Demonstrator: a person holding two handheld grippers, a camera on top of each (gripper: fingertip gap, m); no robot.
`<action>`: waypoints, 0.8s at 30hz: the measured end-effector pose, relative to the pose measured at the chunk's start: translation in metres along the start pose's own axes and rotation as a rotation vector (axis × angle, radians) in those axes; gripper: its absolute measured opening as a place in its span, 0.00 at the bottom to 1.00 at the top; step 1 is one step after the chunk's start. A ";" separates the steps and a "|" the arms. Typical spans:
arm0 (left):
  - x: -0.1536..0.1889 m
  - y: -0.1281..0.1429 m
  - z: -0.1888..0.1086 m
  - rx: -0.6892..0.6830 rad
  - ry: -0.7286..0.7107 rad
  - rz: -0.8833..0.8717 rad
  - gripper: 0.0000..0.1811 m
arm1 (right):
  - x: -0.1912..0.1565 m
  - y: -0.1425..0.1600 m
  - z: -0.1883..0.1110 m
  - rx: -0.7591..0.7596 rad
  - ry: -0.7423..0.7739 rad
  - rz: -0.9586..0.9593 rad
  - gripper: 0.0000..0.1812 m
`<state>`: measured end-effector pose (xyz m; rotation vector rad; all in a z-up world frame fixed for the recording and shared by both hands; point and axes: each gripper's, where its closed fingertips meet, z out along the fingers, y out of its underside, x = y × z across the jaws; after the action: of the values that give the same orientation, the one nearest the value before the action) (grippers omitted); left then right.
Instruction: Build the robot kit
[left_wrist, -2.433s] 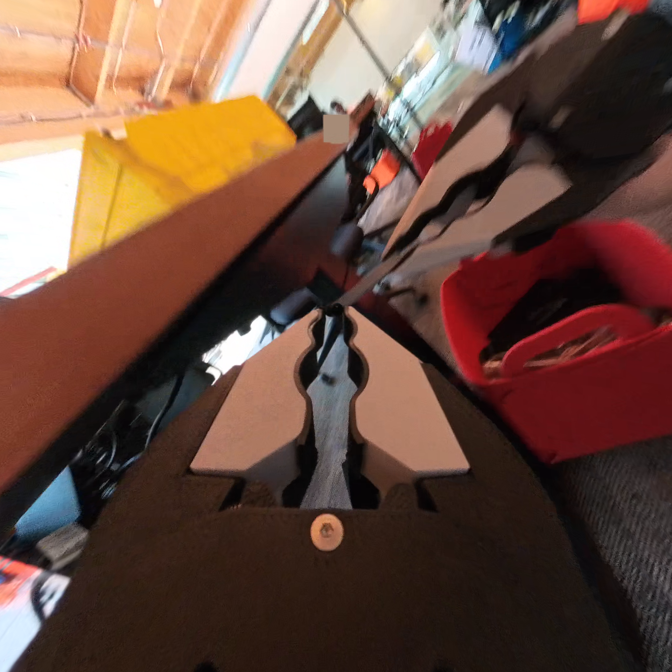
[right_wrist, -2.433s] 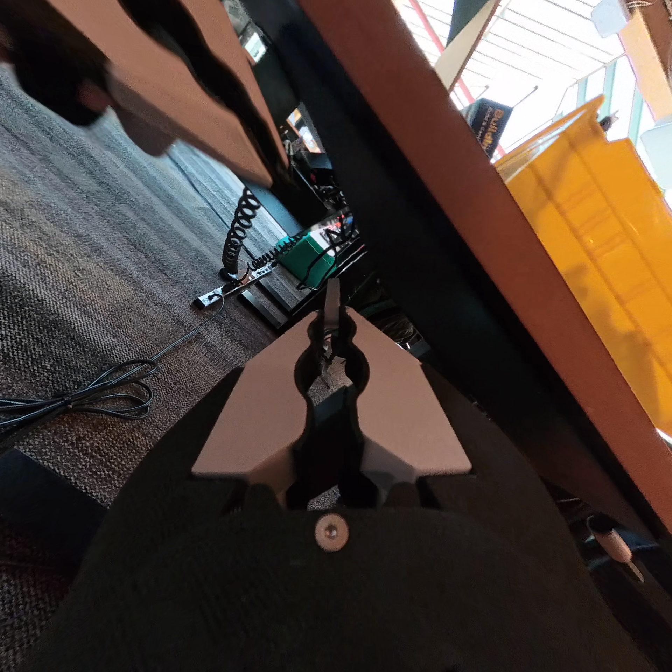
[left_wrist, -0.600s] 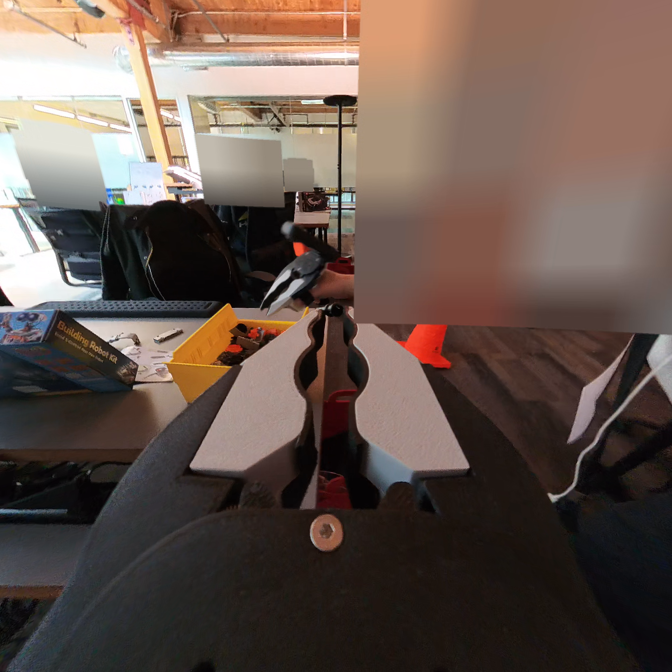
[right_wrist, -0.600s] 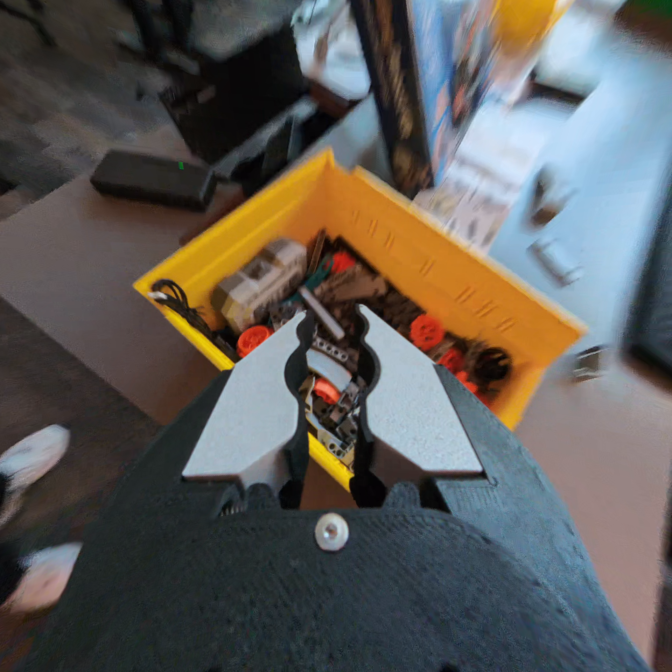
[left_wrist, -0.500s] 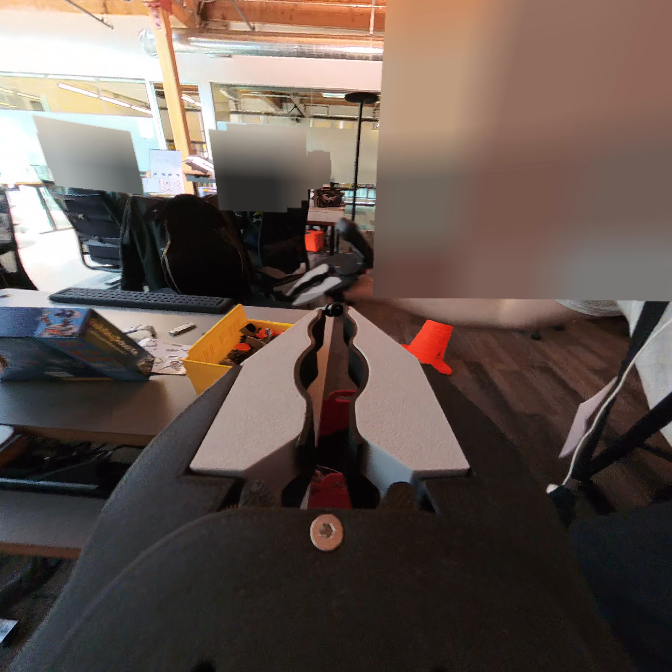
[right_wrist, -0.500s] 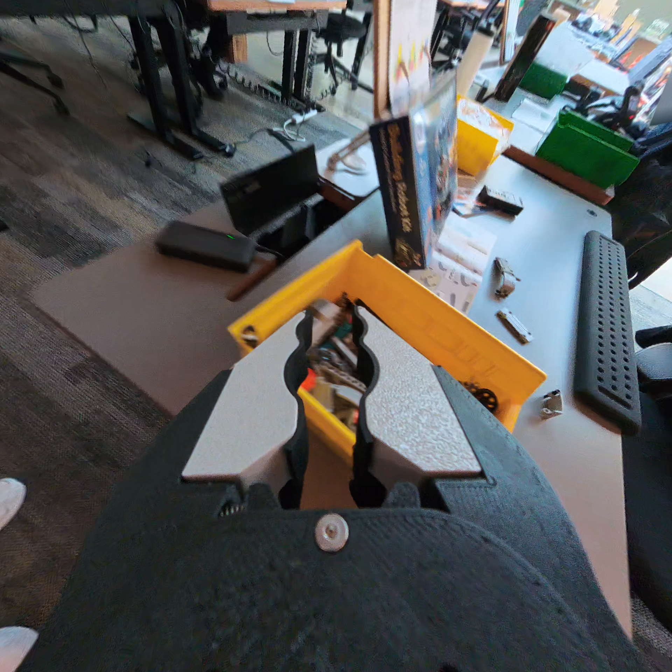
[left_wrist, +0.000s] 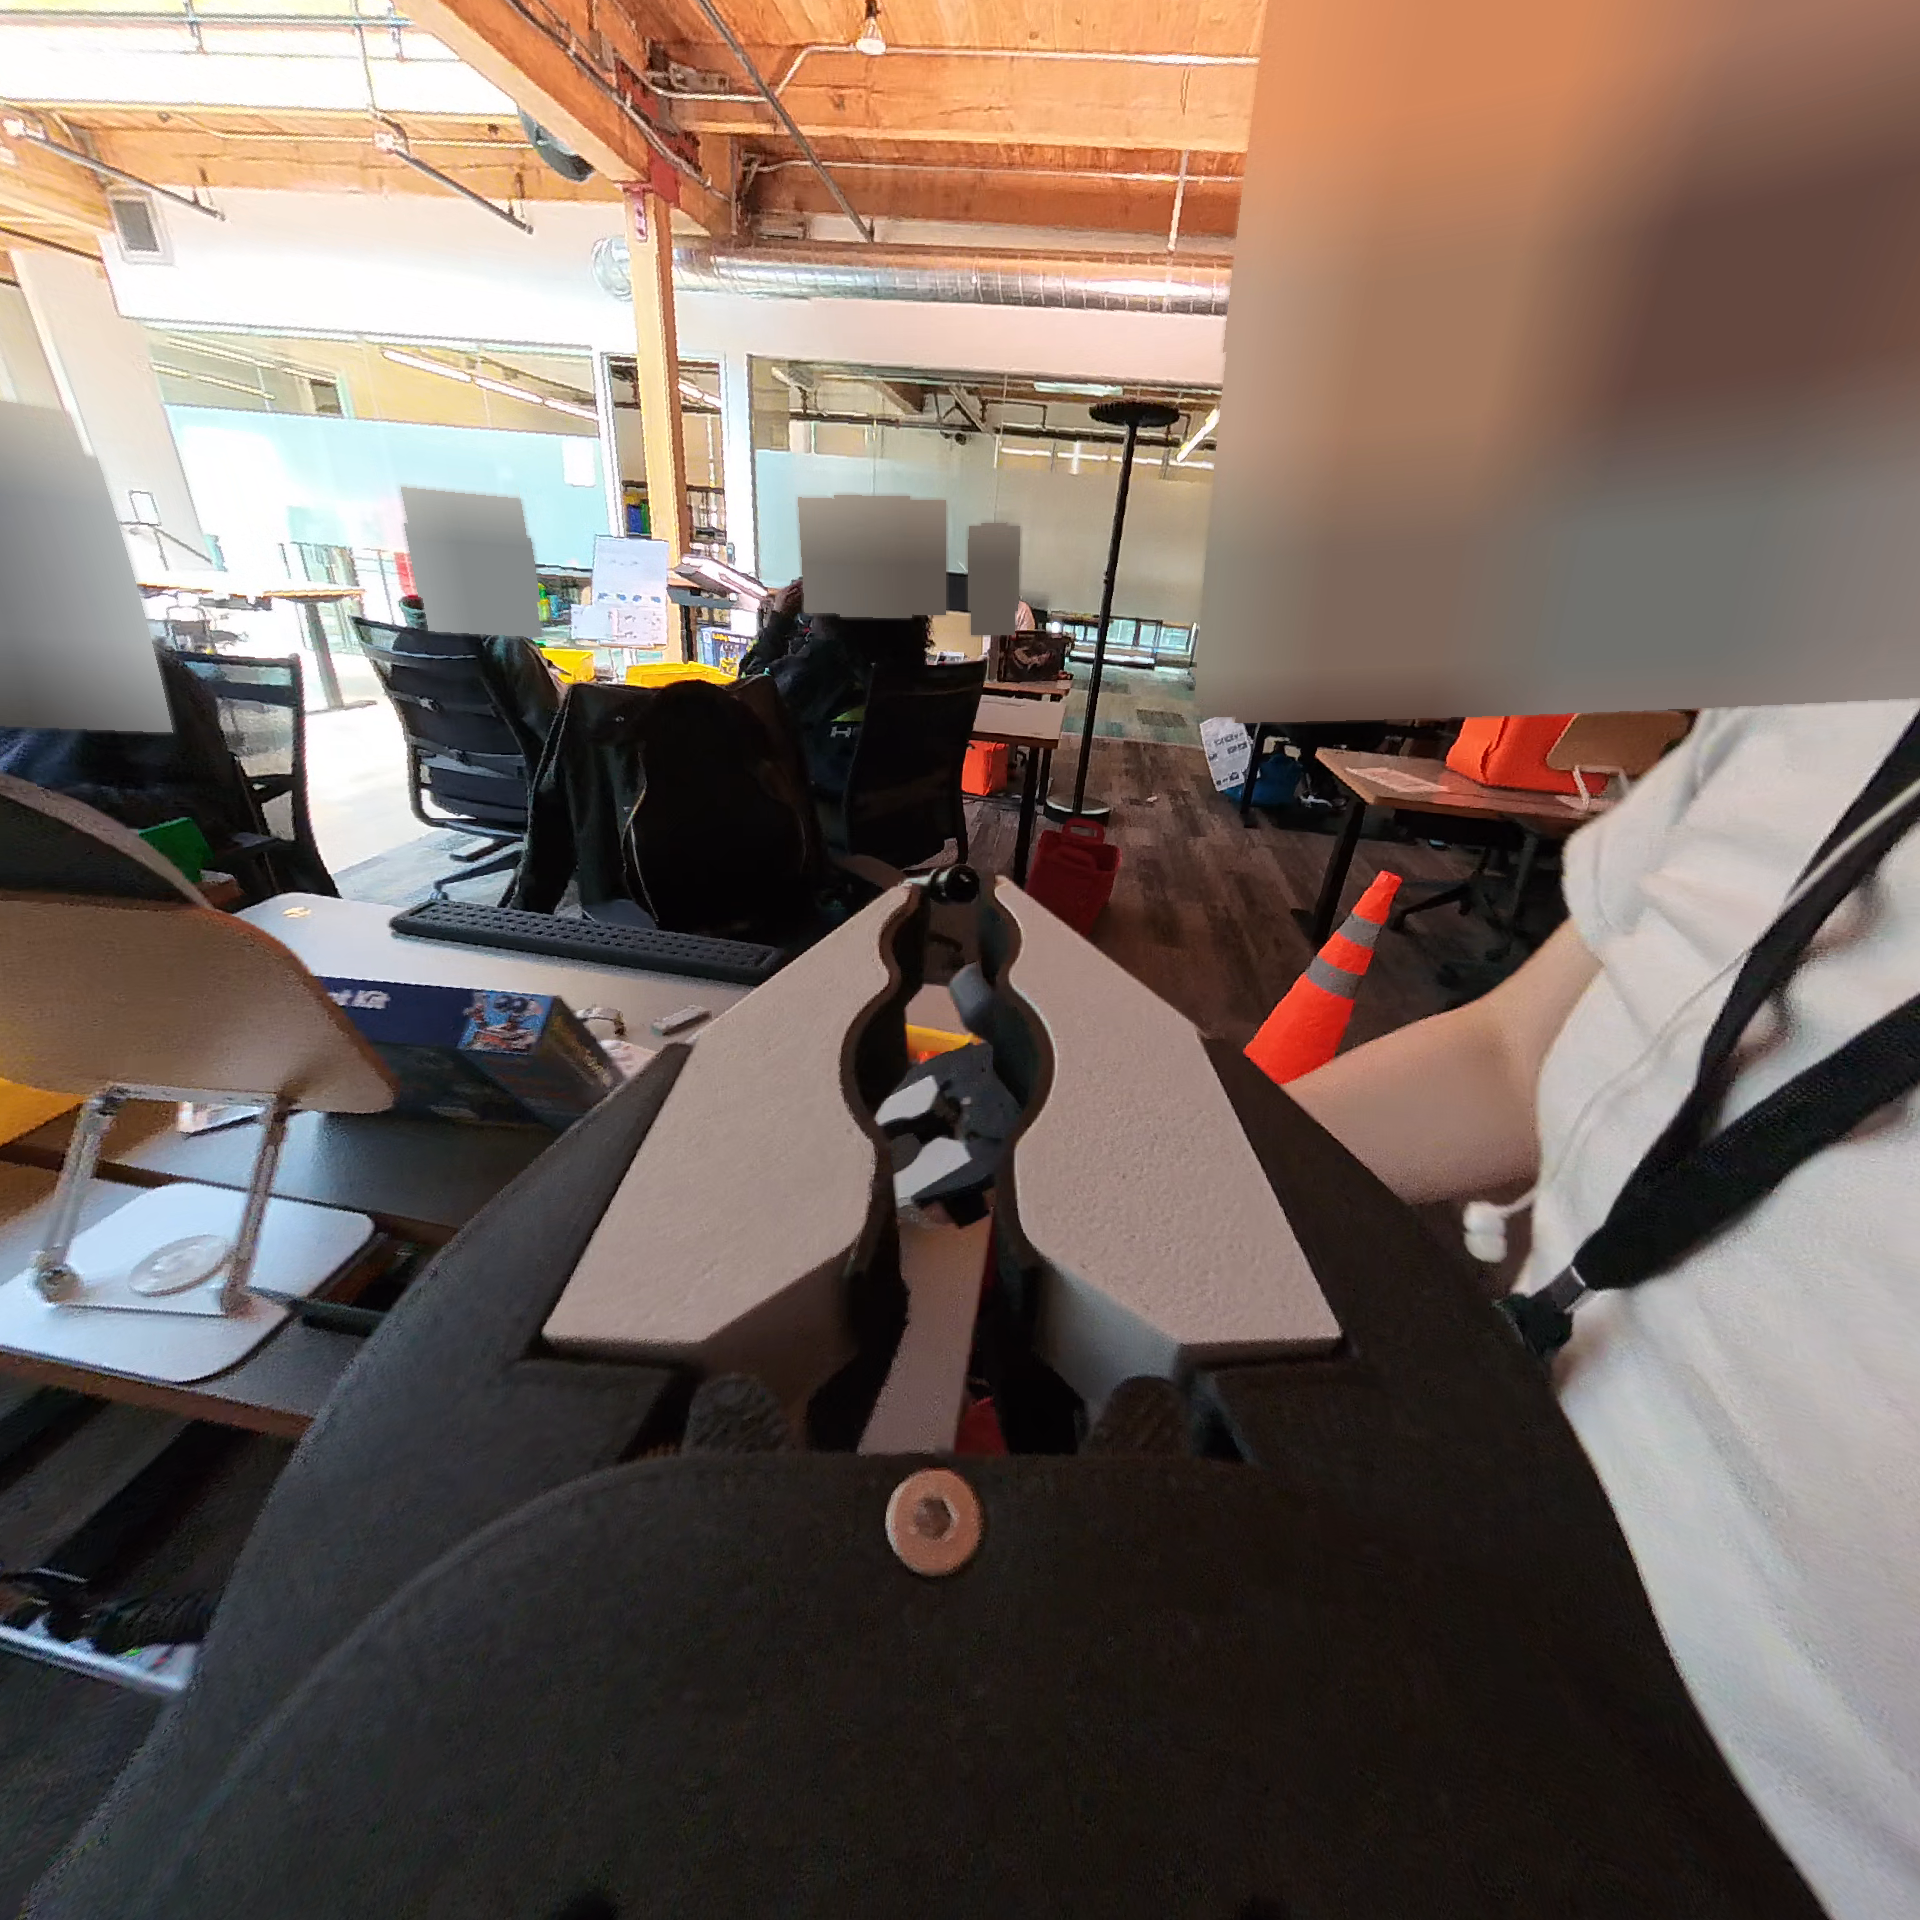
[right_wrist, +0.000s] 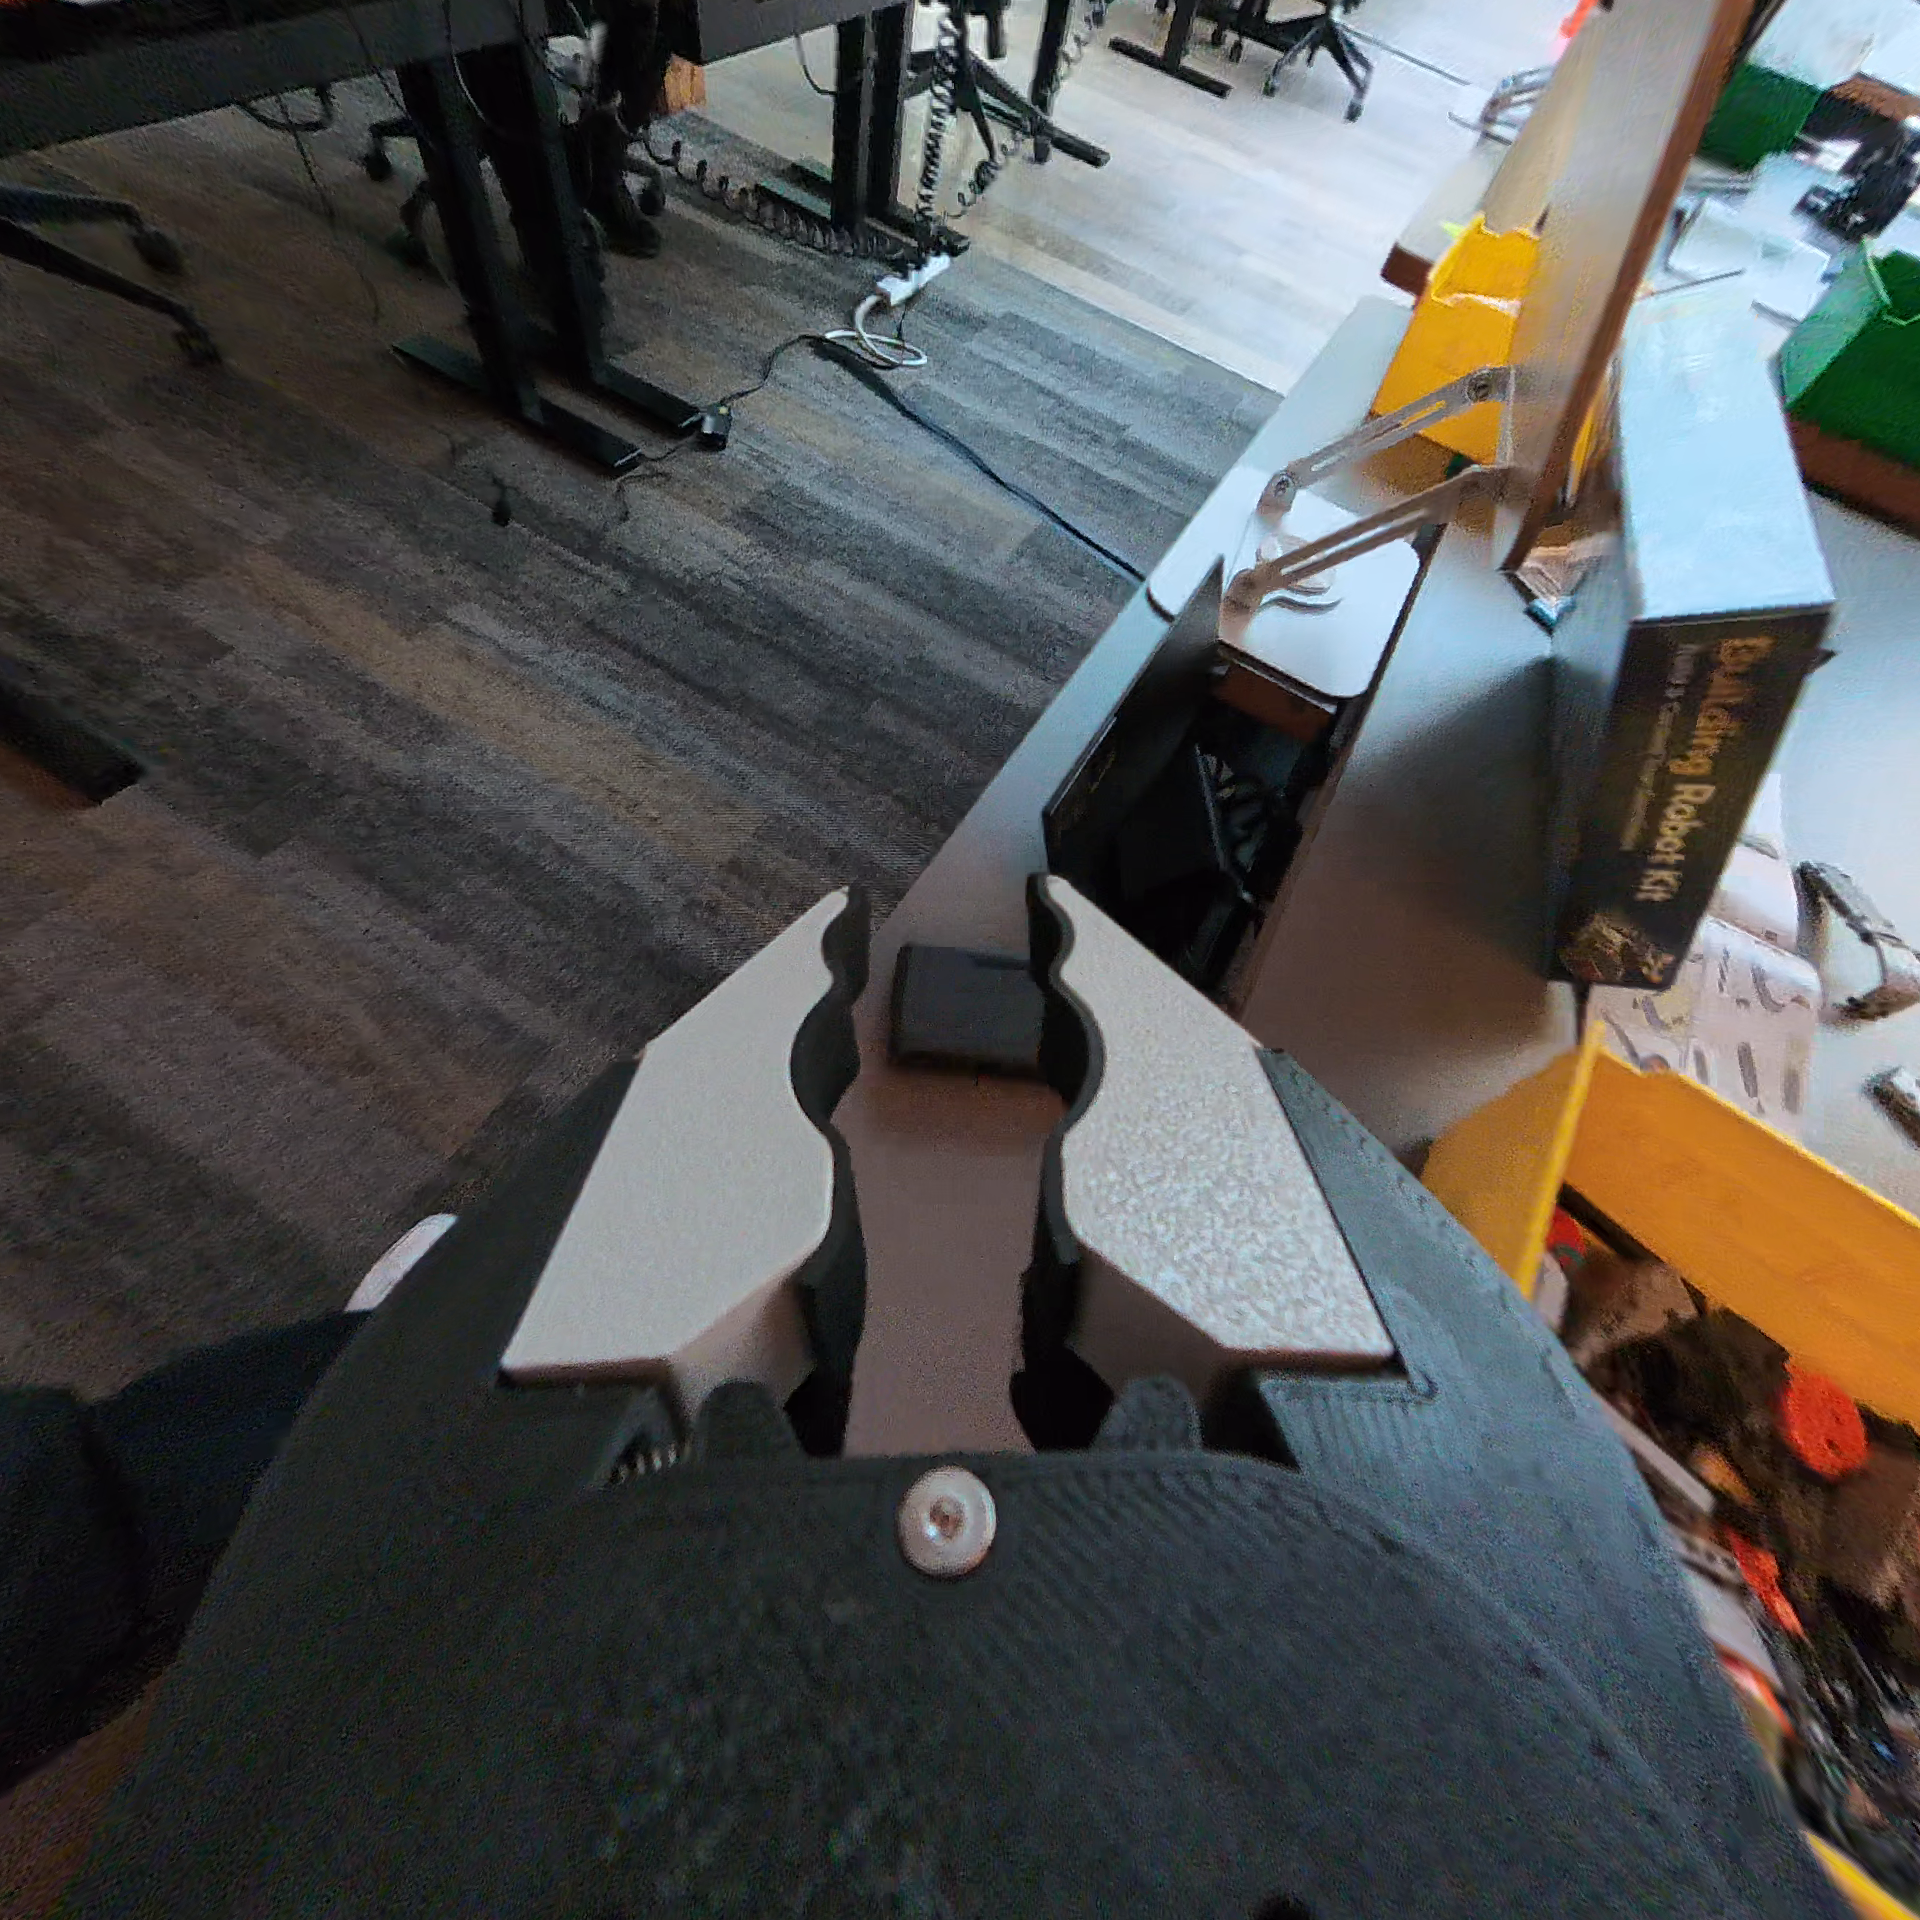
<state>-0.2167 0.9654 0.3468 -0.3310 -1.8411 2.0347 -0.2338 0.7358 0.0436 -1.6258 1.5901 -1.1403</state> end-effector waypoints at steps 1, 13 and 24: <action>-0.010 -0.004 -0.011 -0.009 0.007 0.018 0.04 | 0.002 -0.002 0.025 -0.018 0.023 0.014 0.17; -0.107 -0.070 -0.124 -0.089 -0.082 0.064 0.04 | 0.045 0.074 0.228 -0.371 0.224 0.320 0.21; -0.170 -0.096 -0.100 -0.094 -0.153 0.090 0.04 | 0.086 0.096 0.223 -0.344 0.236 0.497 0.02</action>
<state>-0.0109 0.9907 0.4172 -0.2959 -2.0528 2.0895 -0.0918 0.6064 -0.1282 -1.2034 2.2835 -0.8450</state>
